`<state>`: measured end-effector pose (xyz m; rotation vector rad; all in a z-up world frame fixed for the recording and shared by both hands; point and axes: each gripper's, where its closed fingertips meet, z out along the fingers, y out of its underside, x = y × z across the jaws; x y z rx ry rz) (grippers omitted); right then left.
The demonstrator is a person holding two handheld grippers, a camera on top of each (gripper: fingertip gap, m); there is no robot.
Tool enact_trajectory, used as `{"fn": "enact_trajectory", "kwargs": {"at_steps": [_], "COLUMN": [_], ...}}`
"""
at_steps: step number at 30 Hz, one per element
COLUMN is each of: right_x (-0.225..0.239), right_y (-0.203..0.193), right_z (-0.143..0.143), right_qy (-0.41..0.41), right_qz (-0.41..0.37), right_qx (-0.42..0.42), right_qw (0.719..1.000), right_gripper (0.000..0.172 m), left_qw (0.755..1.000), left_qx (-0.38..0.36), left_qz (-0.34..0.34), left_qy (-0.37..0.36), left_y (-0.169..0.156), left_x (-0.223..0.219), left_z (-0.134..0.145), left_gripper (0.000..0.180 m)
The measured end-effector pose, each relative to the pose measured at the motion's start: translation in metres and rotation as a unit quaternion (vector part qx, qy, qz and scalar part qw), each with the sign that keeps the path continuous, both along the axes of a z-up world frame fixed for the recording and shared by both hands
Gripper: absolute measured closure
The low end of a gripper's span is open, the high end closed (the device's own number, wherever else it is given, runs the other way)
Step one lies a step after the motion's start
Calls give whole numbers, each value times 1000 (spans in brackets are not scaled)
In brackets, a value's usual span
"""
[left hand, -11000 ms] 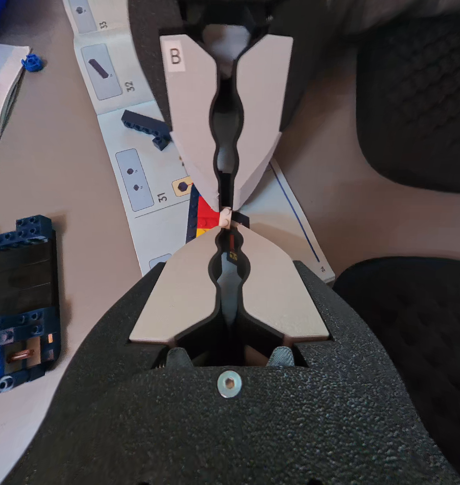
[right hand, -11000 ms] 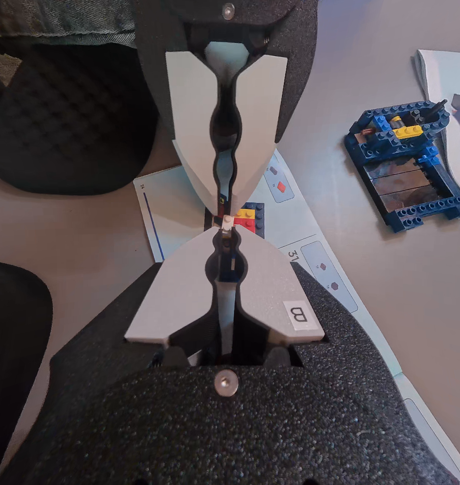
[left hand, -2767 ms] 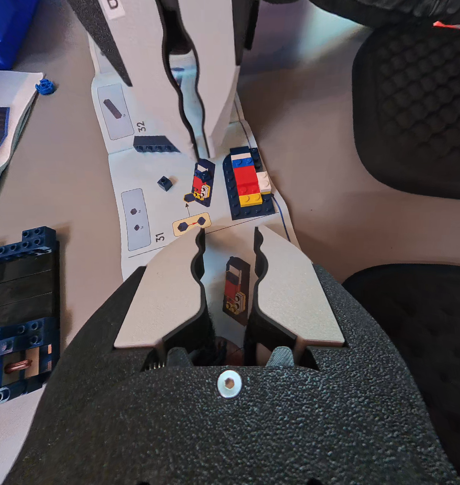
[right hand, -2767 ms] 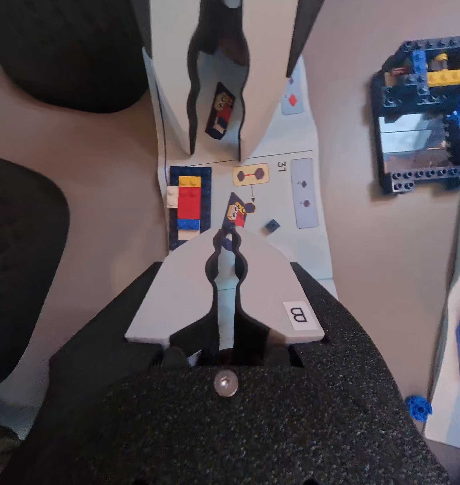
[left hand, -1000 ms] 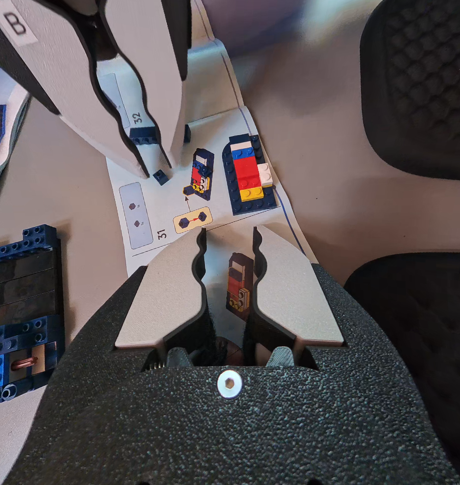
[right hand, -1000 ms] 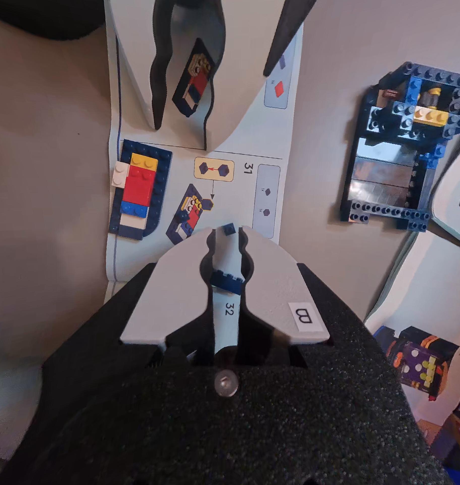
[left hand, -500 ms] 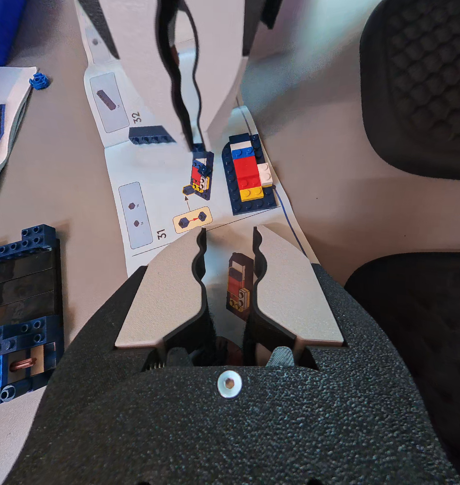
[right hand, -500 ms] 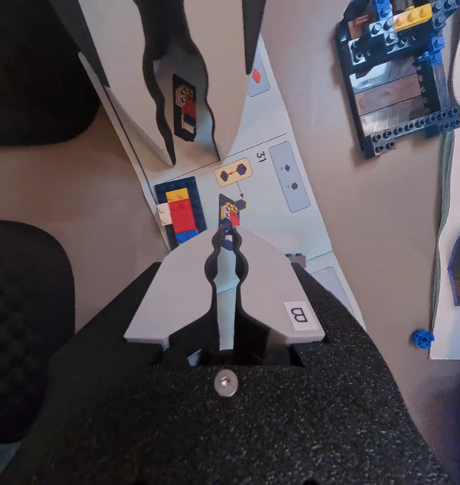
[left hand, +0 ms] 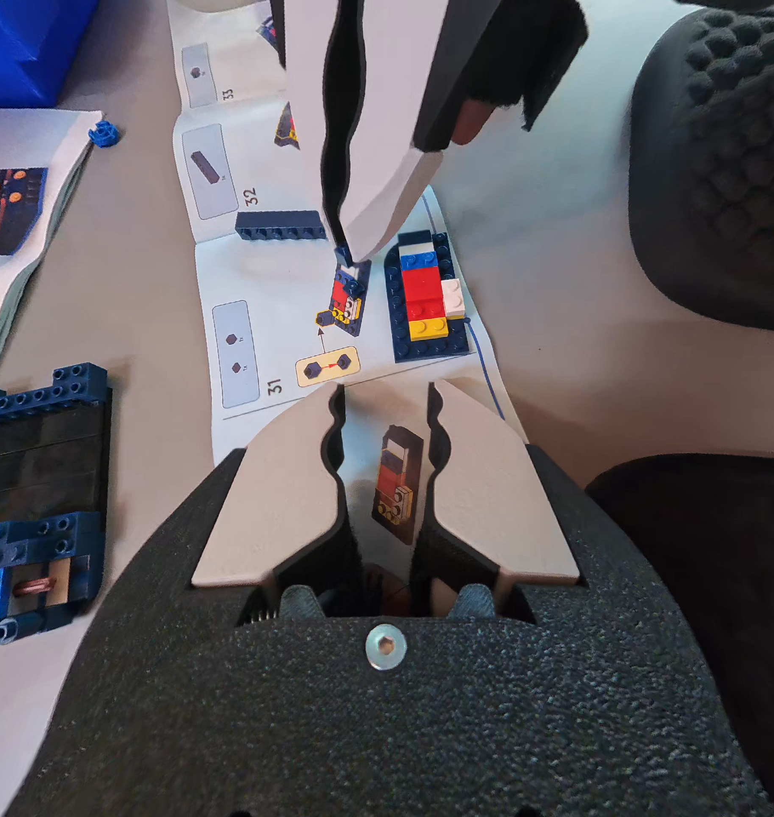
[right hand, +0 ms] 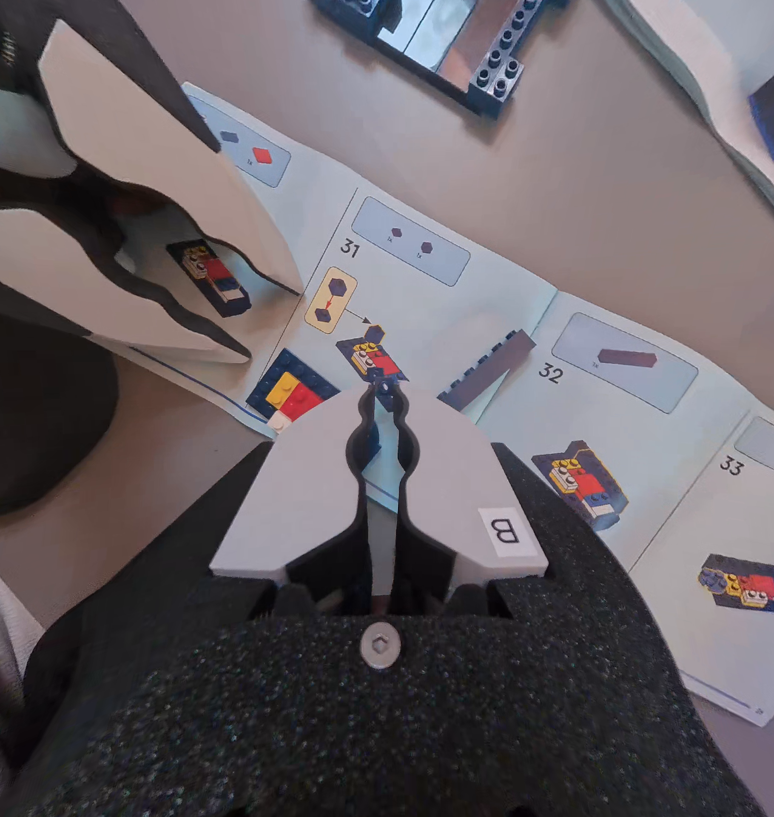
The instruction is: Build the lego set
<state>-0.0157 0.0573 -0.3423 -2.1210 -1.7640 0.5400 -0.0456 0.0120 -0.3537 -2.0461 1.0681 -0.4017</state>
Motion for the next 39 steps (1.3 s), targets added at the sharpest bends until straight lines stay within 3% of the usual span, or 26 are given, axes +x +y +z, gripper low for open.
{"fn": "enact_trajectory", "kwargs": {"at_steps": [12, 26, 39], "right_x": [-1, -5, -4], "right_y": [-2, -2, -3], "right_z": [-9, -10, -12], "right_qy": [-36, -50, -119], "right_qz": [-12, 1, 57], "right_qx": [22, 37, 62], "right_qw": [999, 998, 989], "right_gripper": [164, 164, 164], "left_qw": [998, 998, 998], "left_qx": [-52, -46, -46], "left_qz": [30, 29, 31], "left_qy": [-36, -28, -28], "left_y": [-5, -5, -5], "left_x": [-4, -3, -4], "left_z": [-1, -2, -2], "left_gripper": [146, 145, 146]}}
